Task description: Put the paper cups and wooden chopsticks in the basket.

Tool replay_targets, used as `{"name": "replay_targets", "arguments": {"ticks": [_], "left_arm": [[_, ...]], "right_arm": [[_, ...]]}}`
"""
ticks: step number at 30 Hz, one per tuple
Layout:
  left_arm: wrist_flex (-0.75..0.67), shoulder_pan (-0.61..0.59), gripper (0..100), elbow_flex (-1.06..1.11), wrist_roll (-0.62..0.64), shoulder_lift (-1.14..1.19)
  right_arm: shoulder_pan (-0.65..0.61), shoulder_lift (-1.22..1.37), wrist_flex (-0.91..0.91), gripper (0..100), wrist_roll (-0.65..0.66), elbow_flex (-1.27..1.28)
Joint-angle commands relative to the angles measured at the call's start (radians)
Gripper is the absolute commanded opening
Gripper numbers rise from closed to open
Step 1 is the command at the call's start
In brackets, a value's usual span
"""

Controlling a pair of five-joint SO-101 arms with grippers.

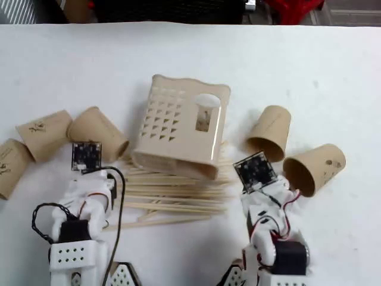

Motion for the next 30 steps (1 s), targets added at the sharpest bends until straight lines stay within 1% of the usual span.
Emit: {"name": "replay_targets", "arguments": {"ticks": [1, 3, 5, 12, 16, 21, 26, 30], "left_arm": [[0.005, 0.007, 12, -0.003, -0.011, -0.012], [0.005, 0.007, 12, -0.003, -0.011, -0.012], [0.006, 0.007, 12, -0.003, -0.011, -0.012], [0.006, 0.007, 12, -0.003, -0.011, -0.012], [0.006, 0.005, 12, -0.003, -0.011, -0.012], [0.006, 0.005, 12, -0.003, -0.011, -0.012], [0.006, 0.005, 12, -0.003, -0.011, -0.012], [0.006, 0.005, 12, -0.003, -0.011, -0.012]], "right_arm": [[0.007, 0.154, 0.005, 7.0, 0.005, -0.16], [0.001, 0.294, 0.001, 10.1, -0.003, -0.25], [-0.041, 0.45, 0.005, 12.0, -0.055, -0.373], [-0.259, 1.012, 0.008, 12.6, -0.255, -0.804], [-0.331, 1.28, 0.002, 12.6, -0.373, -1.003], [-0.337, 1.541, 0.001, 12.6, -0.457, -1.227], [-0.332, 1.762, -0.001, 12.5, -0.46, -1.379], [-0.302, 1.913, -0.031, 12.4, -0.462, -1.453]]}}
